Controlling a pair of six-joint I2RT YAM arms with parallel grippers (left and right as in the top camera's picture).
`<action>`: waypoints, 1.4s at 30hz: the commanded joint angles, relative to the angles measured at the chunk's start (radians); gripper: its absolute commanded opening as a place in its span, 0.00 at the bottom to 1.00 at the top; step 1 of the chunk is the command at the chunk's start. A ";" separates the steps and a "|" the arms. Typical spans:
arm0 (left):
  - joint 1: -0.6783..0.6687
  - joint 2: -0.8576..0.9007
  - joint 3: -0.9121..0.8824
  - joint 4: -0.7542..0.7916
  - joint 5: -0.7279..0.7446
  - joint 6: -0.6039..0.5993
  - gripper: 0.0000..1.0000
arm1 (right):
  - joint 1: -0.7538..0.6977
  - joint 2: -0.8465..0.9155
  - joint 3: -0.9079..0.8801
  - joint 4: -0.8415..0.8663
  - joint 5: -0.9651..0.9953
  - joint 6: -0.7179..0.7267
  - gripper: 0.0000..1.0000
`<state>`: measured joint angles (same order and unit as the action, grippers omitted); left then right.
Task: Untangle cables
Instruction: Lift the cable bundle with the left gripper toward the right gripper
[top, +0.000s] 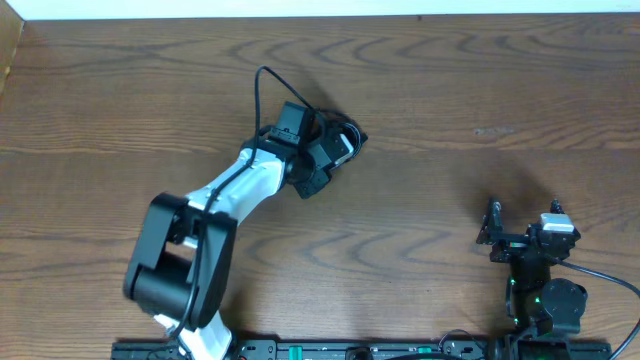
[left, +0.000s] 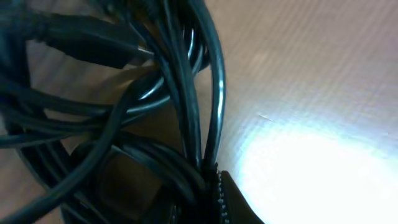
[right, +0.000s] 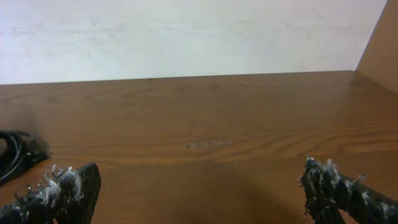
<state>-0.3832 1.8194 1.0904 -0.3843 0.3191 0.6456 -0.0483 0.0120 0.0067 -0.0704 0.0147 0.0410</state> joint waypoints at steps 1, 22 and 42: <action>-0.001 -0.137 0.013 -0.052 0.132 -0.039 0.07 | -0.004 -0.006 -0.001 -0.005 -0.006 0.006 0.99; -0.001 -0.760 0.013 -0.322 0.722 -0.466 0.07 | -0.004 -0.006 -0.001 -0.005 -0.006 0.006 0.99; -0.152 -0.828 0.013 -0.293 0.736 -1.017 0.08 | -0.004 -0.006 -0.001 -0.001 -0.060 0.125 0.99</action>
<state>-0.5106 1.0039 1.0889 -0.6991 1.0206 -0.2649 -0.0483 0.0120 0.0067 -0.0700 0.0021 0.0650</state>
